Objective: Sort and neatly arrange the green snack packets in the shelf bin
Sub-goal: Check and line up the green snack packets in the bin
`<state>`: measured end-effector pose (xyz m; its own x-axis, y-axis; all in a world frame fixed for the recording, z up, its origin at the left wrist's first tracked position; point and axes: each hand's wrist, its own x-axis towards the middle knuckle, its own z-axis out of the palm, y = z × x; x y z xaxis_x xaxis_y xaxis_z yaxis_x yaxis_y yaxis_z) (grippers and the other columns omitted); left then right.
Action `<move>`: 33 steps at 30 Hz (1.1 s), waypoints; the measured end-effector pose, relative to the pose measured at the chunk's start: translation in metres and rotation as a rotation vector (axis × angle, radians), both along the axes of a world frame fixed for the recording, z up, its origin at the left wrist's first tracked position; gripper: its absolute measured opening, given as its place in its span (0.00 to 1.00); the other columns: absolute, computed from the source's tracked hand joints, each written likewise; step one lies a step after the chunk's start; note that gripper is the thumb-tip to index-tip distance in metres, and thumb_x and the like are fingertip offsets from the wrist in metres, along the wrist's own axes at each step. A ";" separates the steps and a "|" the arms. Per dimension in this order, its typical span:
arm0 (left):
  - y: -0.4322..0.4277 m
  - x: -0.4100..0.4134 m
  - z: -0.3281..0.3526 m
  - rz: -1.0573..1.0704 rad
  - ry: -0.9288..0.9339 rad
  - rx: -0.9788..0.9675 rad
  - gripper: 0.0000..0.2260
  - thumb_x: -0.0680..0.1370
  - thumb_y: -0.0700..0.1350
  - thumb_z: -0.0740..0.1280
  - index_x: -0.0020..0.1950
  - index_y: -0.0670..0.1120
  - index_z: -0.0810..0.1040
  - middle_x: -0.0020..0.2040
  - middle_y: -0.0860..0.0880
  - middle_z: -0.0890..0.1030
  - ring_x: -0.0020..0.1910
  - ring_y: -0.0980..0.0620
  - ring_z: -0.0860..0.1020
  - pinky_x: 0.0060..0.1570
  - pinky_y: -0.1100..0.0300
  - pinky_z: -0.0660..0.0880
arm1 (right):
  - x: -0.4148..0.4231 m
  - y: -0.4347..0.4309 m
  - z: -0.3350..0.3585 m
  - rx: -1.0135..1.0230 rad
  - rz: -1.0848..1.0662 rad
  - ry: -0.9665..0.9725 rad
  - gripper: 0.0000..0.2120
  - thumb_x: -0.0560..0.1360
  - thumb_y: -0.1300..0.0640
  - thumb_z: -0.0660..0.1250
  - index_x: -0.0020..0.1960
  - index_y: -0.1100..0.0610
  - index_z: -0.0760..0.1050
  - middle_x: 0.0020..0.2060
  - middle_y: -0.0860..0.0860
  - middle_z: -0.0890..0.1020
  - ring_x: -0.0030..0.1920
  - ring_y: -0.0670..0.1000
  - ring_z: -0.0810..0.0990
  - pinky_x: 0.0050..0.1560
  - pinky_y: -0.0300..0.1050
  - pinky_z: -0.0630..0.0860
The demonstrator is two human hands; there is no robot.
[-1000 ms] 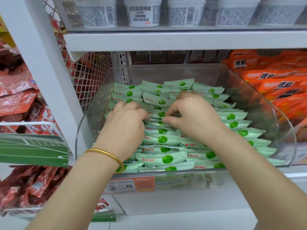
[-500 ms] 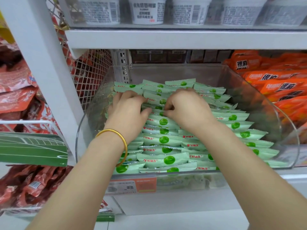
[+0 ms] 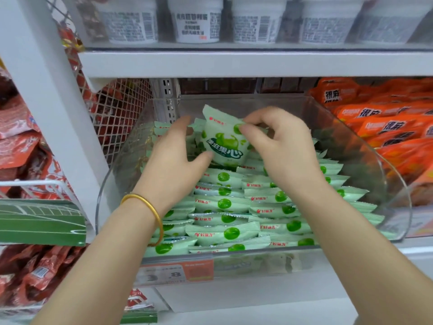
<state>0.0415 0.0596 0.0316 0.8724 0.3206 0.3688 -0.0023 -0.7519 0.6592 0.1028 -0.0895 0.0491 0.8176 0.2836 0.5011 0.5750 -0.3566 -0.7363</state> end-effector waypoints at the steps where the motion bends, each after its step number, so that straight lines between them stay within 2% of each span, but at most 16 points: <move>1: -0.004 -0.003 0.005 -0.041 -0.026 -0.059 0.27 0.74 0.46 0.69 0.72 0.49 0.64 0.58 0.57 0.71 0.61 0.61 0.69 0.54 0.73 0.63 | -0.003 -0.005 0.002 0.110 0.032 0.042 0.05 0.75 0.58 0.67 0.42 0.51 0.77 0.37 0.41 0.79 0.41 0.39 0.78 0.48 0.36 0.75; 3: -0.011 -0.010 0.012 -0.115 -0.068 -0.169 0.20 0.74 0.45 0.69 0.64 0.54 0.71 0.56 0.59 0.75 0.57 0.62 0.74 0.54 0.71 0.69 | -0.007 -0.015 0.008 0.280 0.110 0.127 0.07 0.75 0.60 0.67 0.40 0.50 0.76 0.40 0.49 0.82 0.43 0.48 0.81 0.45 0.48 0.80; 5: -0.017 -0.018 0.016 -0.165 -0.088 -0.282 0.12 0.74 0.43 0.70 0.53 0.56 0.74 0.52 0.56 0.81 0.52 0.58 0.79 0.57 0.59 0.75 | -0.012 -0.024 0.012 0.338 0.162 0.178 0.07 0.76 0.61 0.66 0.41 0.52 0.76 0.39 0.53 0.82 0.41 0.51 0.81 0.41 0.50 0.81; 6: -0.020 -0.022 0.016 -0.182 -0.091 -0.338 0.11 0.73 0.41 0.70 0.51 0.54 0.75 0.51 0.54 0.82 0.50 0.56 0.80 0.56 0.55 0.76 | -0.014 -0.029 0.014 0.361 0.176 0.212 0.06 0.76 0.62 0.65 0.42 0.53 0.76 0.39 0.53 0.82 0.40 0.51 0.80 0.39 0.49 0.81; 8: -0.027 -0.029 0.015 -0.214 -0.073 -0.441 0.10 0.73 0.40 0.70 0.52 0.50 0.77 0.49 0.52 0.84 0.49 0.55 0.81 0.54 0.56 0.77 | -0.019 -0.037 0.014 0.415 0.195 0.290 0.05 0.78 0.61 0.63 0.45 0.54 0.76 0.38 0.51 0.81 0.38 0.47 0.80 0.34 0.43 0.79; 10: -0.034 -0.036 0.013 -0.242 -0.040 -0.517 0.10 0.73 0.40 0.70 0.54 0.47 0.78 0.48 0.52 0.84 0.48 0.56 0.82 0.51 0.60 0.77 | -0.023 -0.047 0.014 0.410 0.219 0.336 0.04 0.78 0.58 0.62 0.52 0.53 0.75 0.38 0.48 0.80 0.39 0.45 0.81 0.33 0.41 0.78; 13: -0.043 -0.041 0.013 -0.290 -0.018 -0.610 0.10 0.73 0.41 0.69 0.54 0.46 0.78 0.46 0.53 0.85 0.46 0.56 0.83 0.47 0.65 0.77 | -0.033 -0.062 0.012 0.338 0.307 0.349 0.14 0.78 0.58 0.62 0.62 0.48 0.70 0.44 0.49 0.81 0.41 0.47 0.82 0.35 0.43 0.80; 16: -0.051 -0.042 0.013 -0.367 -0.006 -0.650 0.13 0.71 0.43 0.69 0.55 0.45 0.77 0.47 0.52 0.85 0.47 0.55 0.83 0.47 0.66 0.77 | -0.038 -0.070 0.003 0.299 0.354 0.294 0.19 0.77 0.61 0.63 0.64 0.44 0.69 0.50 0.48 0.80 0.42 0.45 0.81 0.35 0.41 0.79; 18: -0.055 -0.042 0.013 -0.424 -0.006 -0.664 0.20 0.68 0.44 0.70 0.59 0.47 0.74 0.49 0.52 0.85 0.48 0.54 0.83 0.48 0.64 0.78 | -0.036 -0.071 -0.002 0.323 0.334 0.263 0.17 0.78 0.61 0.62 0.63 0.45 0.71 0.48 0.46 0.81 0.43 0.45 0.81 0.38 0.39 0.78; 20: -0.058 -0.042 0.013 -0.466 -0.016 -0.672 0.28 0.65 0.44 0.70 0.64 0.54 0.68 0.51 0.51 0.84 0.48 0.53 0.83 0.48 0.62 0.78 | -0.034 -0.068 -0.005 0.319 0.299 0.216 0.16 0.78 0.59 0.62 0.63 0.45 0.73 0.54 0.46 0.81 0.52 0.45 0.79 0.50 0.41 0.76; 22: -0.059 -0.042 0.012 -0.503 -0.037 -0.669 0.34 0.65 0.42 0.70 0.68 0.58 0.63 0.52 0.51 0.84 0.49 0.53 0.82 0.48 0.62 0.78 | -0.033 -0.065 -0.007 0.349 0.279 0.217 0.15 0.77 0.60 0.62 0.61 0.48 0.75 0.59 0.47 0.80 0.59 0.47 0.78 0.60 0.49 0.74; 25: -0.058 -0.042 0.010 -0.547 -0.068 -0.632 0.36 0.66 0.39 0.70 0.68 0.61 0.61 0.54 0.51 0.82 0.51 0.54 0.82 0.48 0.63 0.77 | -0.030 -0.063 -0.008 0.392 0.269 0.280 0.13 0.77 0.59 0.61 0.59 0.50 0.77 0.57 0.49 0.81 0.60 0.51 0.78 0.63 0.57 0.72; 27: -0.058 -0.043 0.008 -0.565 -0.076 -0.605 0.35 0.68 0.36 0.72 0.67 0.62 0.63 0.58 0.51 0.81 0.52 0.54 0.81 0.49 0.63 0.77 | -0.028 -0.064 -0.007 0.407 0.270 0.351 0.13 0.76 0.54 0.61 0.57 0.49 0.79 0.56 0.50 0.82 0.60 0.53 0.78 0.60 0.56 0.74; 29: -0.058 -0.044 0.007 -0.581 -0.083 -0.577 0.34 0.69 0.35 0.70 0.67 0.62 0.63 0.62 0.51 0.78 0.57 0.54 0.79 0.52 0.62 0.76 | -0.027 -0.065 -0.007 0.425 0.286 0.409 0.12 0.77 0.52 0.61 0.57 0.49 0.79 0.55 0.50 0.82 0.58 0.54 0.79 0.49 0.52 0.78; 31: -0.057 -0.045 0.008 -0.587 -0.085 -0.567 0.34 0.68 0.35 0.68 0.68 0.60 0.63 0.65 0.50 0.75 0.60 0.55 0.77 0.55 0.61 0.75 | -0.028 -0.065 -0.007 0.453 0.321 0.453 0.10 0.79 0.55 0.61 0.56 0.50 0.79 0.54 0.51 0.83 0.52 0.52 0.81 0.41 0.48 0.79; 33: -0.057 -0.046 0.008 -0.594 -0.099 -0.568 0.34 0.69 0.34 0.67 0.69 0.58 0.63 0.66 0.48 0.75 0.61 0.54 0.76 0.57 0.61 0.75 | -0.029 -0.064 -0.006 0.477 0.340 0.489 0.11 0.79 0.57 0.60 0.55 0.50 0.79 0.51 0.51 0.84 0.48 0.51 0.81 0.40 0.47 0.79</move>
<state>-0.0046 0.0027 0.0401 0.9274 -0.0230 0.3735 -0.3722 -0.1596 0.9143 0.0742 -0.1537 0.0436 0.8843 0.4029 0.2361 0.1654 0.2026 -0.9652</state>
